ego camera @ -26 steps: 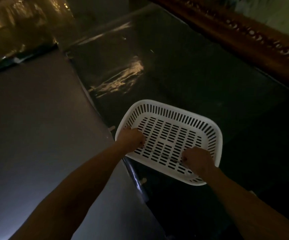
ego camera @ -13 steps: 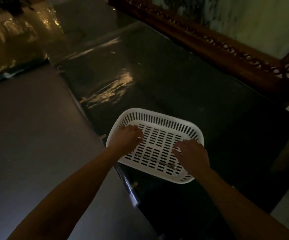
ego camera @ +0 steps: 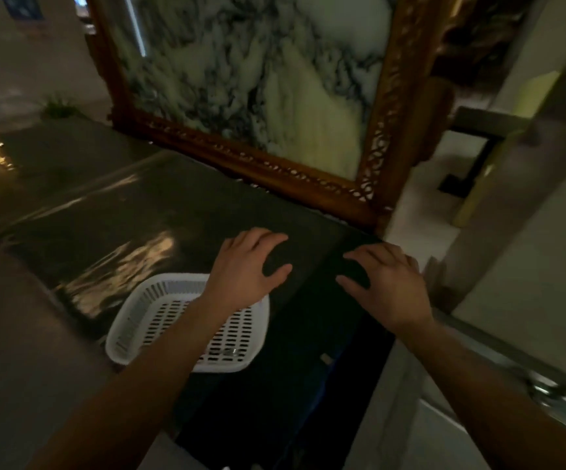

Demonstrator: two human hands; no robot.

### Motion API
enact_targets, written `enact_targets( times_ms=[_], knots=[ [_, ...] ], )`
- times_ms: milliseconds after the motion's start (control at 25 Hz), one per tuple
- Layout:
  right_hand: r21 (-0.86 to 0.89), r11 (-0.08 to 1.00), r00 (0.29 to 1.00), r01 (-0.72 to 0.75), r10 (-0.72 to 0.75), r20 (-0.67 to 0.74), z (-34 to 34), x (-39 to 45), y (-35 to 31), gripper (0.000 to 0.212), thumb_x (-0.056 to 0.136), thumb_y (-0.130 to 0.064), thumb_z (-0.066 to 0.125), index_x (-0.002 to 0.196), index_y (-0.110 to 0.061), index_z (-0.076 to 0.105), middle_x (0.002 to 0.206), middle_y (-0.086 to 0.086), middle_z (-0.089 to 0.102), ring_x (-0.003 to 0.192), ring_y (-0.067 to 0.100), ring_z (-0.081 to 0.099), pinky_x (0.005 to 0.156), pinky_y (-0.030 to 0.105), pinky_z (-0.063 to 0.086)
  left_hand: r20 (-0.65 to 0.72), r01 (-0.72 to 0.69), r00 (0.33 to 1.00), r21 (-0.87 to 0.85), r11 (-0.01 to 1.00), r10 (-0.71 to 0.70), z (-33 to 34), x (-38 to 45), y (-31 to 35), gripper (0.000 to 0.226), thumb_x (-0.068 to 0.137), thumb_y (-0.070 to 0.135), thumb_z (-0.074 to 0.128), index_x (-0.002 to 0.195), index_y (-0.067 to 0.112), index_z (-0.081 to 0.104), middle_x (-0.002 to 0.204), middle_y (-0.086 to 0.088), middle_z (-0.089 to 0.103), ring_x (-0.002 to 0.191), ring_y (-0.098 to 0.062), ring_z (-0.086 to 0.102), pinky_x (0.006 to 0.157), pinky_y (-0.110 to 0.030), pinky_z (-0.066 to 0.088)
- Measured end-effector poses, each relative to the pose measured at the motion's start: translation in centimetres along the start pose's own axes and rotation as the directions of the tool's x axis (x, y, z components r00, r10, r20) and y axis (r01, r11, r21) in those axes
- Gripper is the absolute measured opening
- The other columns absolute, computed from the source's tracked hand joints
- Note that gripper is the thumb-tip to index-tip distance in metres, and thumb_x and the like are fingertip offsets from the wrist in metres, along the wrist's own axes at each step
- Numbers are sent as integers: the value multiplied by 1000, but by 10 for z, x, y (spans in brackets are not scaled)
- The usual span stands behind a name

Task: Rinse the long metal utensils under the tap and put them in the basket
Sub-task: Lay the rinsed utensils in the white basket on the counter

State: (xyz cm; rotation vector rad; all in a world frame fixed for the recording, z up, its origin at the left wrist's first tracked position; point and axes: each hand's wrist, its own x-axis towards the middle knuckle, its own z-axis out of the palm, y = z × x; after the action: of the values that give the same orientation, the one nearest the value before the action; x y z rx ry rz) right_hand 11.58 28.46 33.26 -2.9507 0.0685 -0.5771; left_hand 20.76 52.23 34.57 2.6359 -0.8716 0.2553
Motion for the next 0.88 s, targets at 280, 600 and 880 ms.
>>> enact_targets(
  times_ms=[280,600,880],
  knots=[
    [-75,970,953,-229,208,-222,-109,-97,113,40,83,-54,61,117,-32,65,119,-5,64,116,23,53,90,42,44,-115,-300,951,-122,946,286,12,22,158,52,86,56,49,132,32,42,131,7,46,121,-14,43,99,-38,38],
    [-135,891,877,-433,382,-292,-180,-208,197,41,84,-55,61,118,-32,63,123,-5,63,119,23,51,91,40,41,-140,-465,884,-147,873,447,49,21,302,53,85,55,51,130,30,46,127,6,48,116,-13,45,97,-32,35],
    [-129,813,814,-568,532,-233,-203,-316,273,43,85,-58,57,120,-33,62,127,-2,61,121,26,50,93,44,41,-107,-510,860,-230,829,500,104,-7,406,50,83,51,54,127,27,49,125,3,51,114,-15,48,95,-35,37]
  ],
)
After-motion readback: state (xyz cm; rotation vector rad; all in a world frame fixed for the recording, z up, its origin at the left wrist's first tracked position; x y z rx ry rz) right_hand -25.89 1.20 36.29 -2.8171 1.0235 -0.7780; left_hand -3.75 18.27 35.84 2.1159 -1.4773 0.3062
